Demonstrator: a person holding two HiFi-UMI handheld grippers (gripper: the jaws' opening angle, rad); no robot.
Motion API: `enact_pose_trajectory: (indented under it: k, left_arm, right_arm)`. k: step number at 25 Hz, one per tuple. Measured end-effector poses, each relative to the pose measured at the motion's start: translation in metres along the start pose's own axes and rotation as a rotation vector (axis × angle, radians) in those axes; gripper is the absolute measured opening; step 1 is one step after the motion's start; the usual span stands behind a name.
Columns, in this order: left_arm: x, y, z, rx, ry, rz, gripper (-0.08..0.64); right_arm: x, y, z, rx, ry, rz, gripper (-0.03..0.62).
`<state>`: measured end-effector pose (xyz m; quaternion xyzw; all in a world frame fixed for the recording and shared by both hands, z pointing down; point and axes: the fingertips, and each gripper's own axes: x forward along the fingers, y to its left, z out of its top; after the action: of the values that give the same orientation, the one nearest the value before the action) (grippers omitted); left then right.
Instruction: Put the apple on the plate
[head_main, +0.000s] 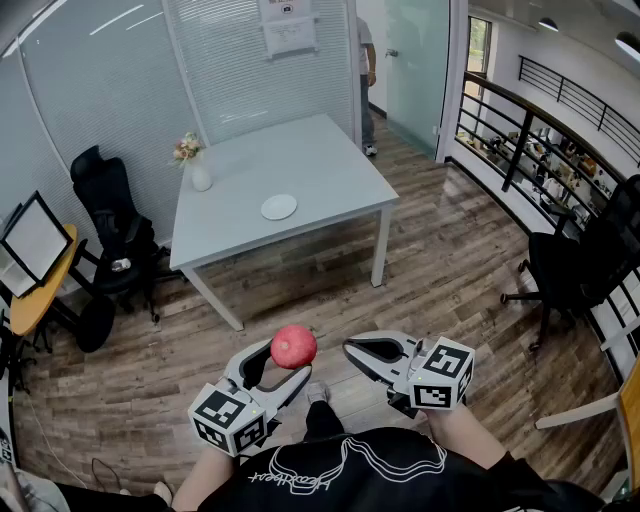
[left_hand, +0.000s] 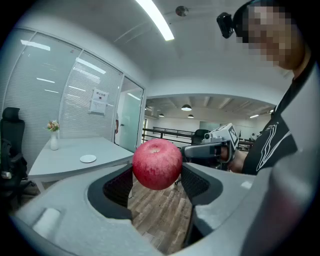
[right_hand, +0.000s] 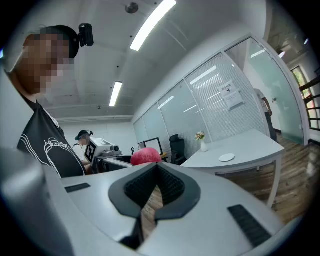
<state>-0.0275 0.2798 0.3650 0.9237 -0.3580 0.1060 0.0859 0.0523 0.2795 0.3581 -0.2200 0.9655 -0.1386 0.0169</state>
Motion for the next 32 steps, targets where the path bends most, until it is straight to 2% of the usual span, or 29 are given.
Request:
enact_pose_trajectory:
  k: [11,17,27,32]
  left_arm:
    - [0.015,0.004,0.003,-0.012,0.0,0.009,0.31]
    - [0.024,0.014,0.009,-0.01,0.003,0.003,0.31]
    - [0.01,0.0,0.015,0.001,-0.014,-0.002,0.31]
    - [0.006,0.009,0.014,-0.006,-0.03,0.014,0.31]
  right_arm:
    - [-0.005,-0.018,-0.003,0.007,0.007,-0.005,0.006]
    - [0.003,-0.031,0.0,0.057,0.002,-0.015,0.008]
    - [-0.002,-0.017,0.001,0.067,-0.005,-0.021,0.008]
    - [0.001,-0.017,-0.002,0.06,-0.004,-0.018,0.008]
